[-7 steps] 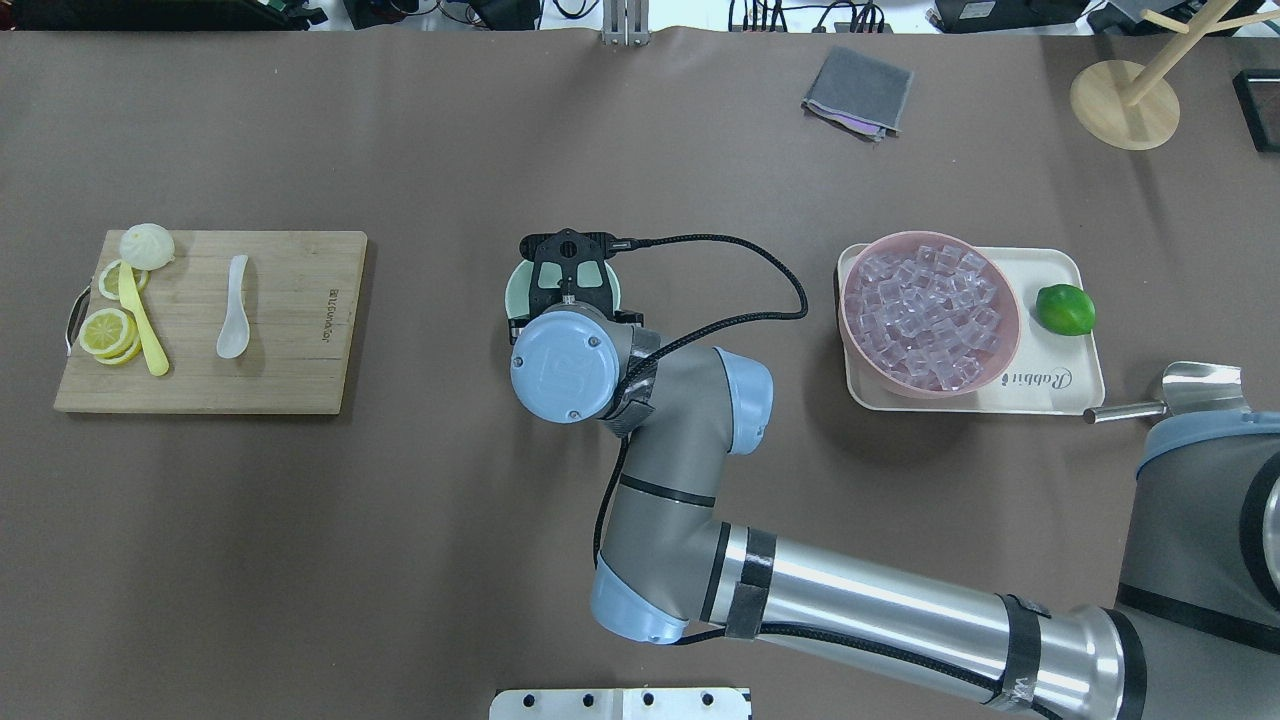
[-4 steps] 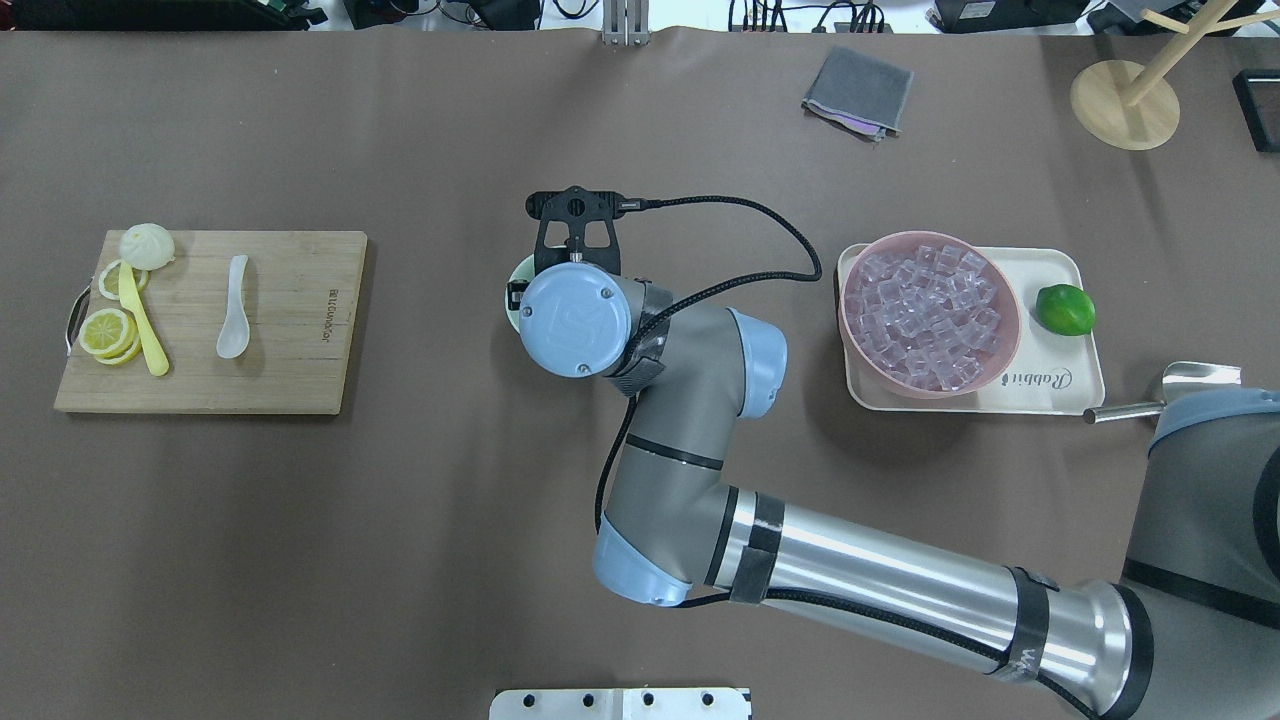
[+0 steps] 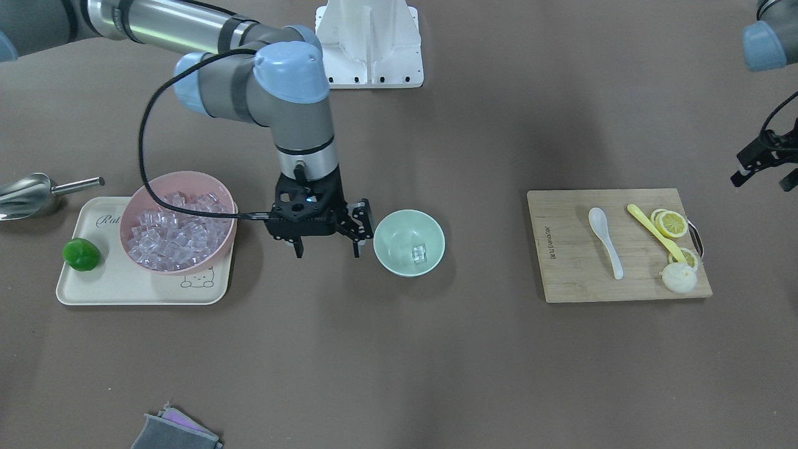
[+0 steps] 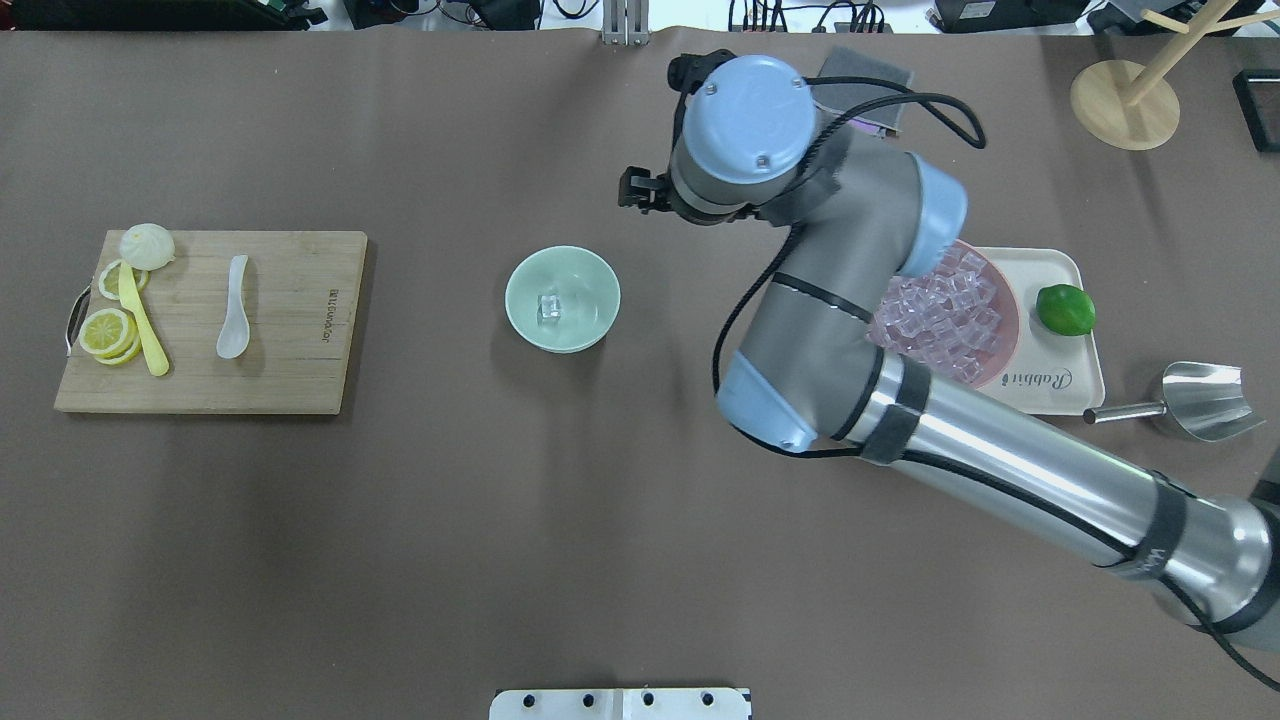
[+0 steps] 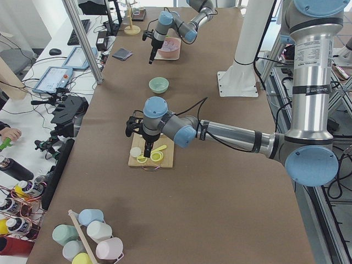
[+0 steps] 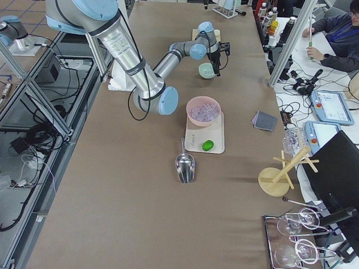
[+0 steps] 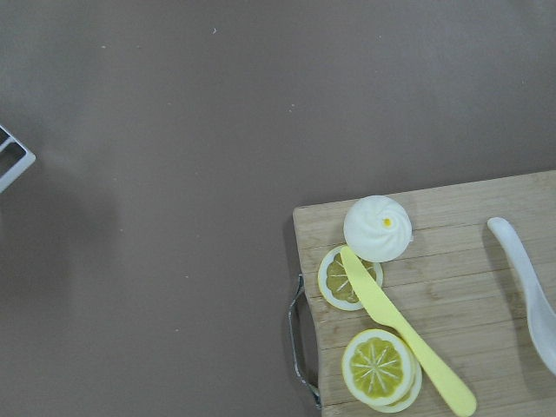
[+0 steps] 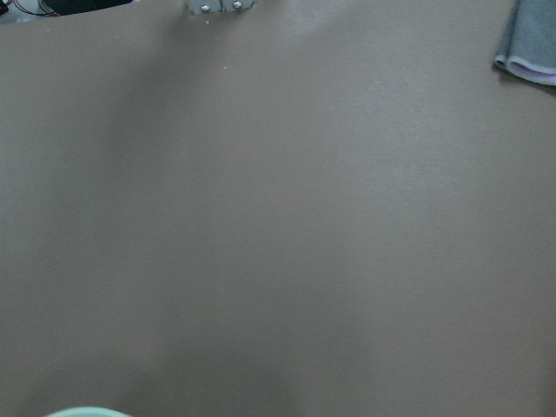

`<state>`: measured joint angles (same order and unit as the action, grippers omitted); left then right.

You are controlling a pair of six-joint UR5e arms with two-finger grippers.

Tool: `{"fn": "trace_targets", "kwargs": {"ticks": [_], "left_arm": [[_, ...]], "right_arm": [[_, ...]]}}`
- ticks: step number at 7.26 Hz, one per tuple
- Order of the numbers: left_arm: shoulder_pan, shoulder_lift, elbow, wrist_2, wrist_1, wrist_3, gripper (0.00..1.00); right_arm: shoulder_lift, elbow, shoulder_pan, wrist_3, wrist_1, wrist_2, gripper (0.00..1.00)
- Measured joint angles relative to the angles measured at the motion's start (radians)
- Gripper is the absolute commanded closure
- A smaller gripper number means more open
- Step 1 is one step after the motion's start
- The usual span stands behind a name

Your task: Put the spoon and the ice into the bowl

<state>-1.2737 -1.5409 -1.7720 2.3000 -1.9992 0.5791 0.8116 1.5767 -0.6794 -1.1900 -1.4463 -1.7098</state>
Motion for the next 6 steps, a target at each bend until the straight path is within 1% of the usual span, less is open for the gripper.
{"fn": "trace_targets", "kwargs": {"ticks": [2,3,5,6], "left_arm": [[0.115,-0.053,0.012,-0.068,-0.018,0.159,0.02],[0.165,-0.089,0.028,-0.105,-0.020,0.217,0.02],[0.237,-0.153,0.073,-0.170,-0.022,0.275,0.02],[0.255,-0.187,0.109,-0.193,-0.022,0.284,0.03]], "right_arm": [[0.123,0.180,-0.085,0.116,-0.103,-0.093,0.01],[0.185,0.252,-0.130,0.182,-0.132,-0.142,0.01],[0.323,0.361,-0.224,0.326,-0.142,-0.240,0.01],[0.392,0.399,-0.280,0.406,-0.141,-0.291,0.01]]}}
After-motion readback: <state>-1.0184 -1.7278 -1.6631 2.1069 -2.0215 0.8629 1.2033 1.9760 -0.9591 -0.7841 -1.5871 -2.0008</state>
